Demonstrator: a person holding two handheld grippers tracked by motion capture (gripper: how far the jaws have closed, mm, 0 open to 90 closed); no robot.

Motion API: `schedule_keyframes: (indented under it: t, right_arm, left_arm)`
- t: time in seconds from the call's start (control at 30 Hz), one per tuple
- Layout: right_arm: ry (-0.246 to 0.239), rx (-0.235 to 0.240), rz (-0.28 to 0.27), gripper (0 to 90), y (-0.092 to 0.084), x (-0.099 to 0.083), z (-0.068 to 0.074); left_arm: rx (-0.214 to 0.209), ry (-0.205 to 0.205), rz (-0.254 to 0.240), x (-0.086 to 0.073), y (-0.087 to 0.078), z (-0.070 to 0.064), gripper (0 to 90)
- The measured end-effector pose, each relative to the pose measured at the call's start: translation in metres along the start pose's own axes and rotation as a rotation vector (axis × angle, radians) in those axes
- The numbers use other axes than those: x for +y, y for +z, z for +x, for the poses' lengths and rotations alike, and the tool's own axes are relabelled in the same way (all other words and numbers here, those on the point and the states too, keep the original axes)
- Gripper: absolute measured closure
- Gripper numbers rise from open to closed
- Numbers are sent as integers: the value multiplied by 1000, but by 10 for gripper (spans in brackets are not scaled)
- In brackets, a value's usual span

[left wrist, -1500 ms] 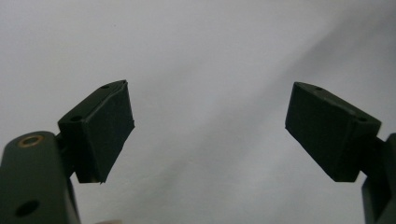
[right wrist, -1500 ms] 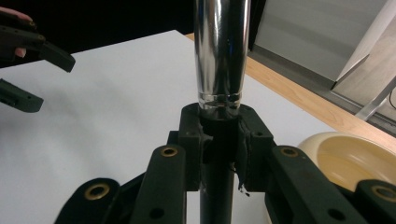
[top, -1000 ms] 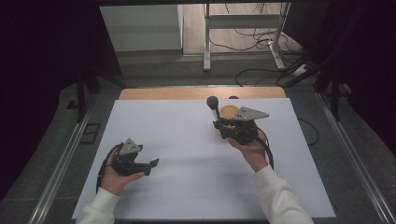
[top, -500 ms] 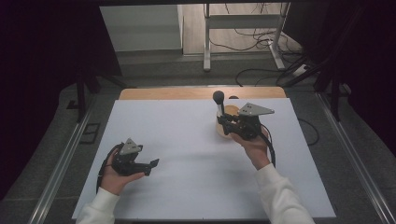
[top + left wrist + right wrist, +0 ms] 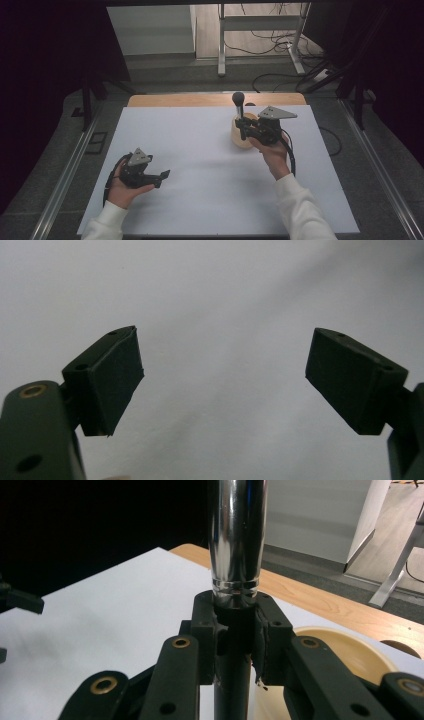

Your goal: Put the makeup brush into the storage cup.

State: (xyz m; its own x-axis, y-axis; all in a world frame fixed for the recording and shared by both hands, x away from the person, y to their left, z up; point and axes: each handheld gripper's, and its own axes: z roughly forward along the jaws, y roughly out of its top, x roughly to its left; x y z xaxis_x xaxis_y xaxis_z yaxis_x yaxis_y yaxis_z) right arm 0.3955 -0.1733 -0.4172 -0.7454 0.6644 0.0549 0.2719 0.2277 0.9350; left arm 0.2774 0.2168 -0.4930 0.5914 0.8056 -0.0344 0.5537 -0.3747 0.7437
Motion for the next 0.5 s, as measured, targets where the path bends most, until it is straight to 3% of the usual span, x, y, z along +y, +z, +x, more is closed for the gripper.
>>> schedule_keyframes:
  t: [0.5]
  right_arm:
    - [65, -29, -48, 746, 5, 4, -22]
  left_arm:
    - [3, 2, 3, 0, -1, 1, 160]
